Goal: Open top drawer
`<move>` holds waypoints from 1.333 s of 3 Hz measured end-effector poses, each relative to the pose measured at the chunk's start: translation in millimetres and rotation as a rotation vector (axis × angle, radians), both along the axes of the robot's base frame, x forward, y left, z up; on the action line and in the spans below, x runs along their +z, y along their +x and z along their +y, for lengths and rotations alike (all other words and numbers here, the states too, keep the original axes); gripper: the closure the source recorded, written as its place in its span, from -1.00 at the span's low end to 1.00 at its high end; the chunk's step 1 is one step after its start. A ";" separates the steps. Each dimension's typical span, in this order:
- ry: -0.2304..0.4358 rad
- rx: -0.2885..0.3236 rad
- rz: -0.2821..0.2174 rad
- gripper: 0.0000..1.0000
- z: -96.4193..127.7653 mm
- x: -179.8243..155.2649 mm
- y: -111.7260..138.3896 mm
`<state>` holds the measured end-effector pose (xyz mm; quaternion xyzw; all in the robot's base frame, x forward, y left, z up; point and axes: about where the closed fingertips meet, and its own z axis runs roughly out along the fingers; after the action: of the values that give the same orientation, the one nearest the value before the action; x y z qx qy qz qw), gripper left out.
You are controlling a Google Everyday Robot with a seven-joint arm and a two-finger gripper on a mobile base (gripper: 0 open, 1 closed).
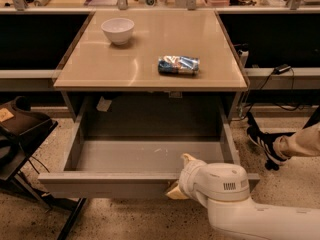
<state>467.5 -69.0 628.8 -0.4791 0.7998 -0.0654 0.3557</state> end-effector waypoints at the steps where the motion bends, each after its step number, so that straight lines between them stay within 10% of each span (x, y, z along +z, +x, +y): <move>1: -0.010 0.002 0.006 1.00 5.0 1.6 -6.1; 4: -0.010 -0.002 0.010 1.00 3.7 0.9 -11.4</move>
Offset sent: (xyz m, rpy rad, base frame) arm -0.2283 0.0334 -0.0276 -0.1114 0.1513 -0.0286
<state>456.1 -65.3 629.7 -0.4803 0.8018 -0.0675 0.3492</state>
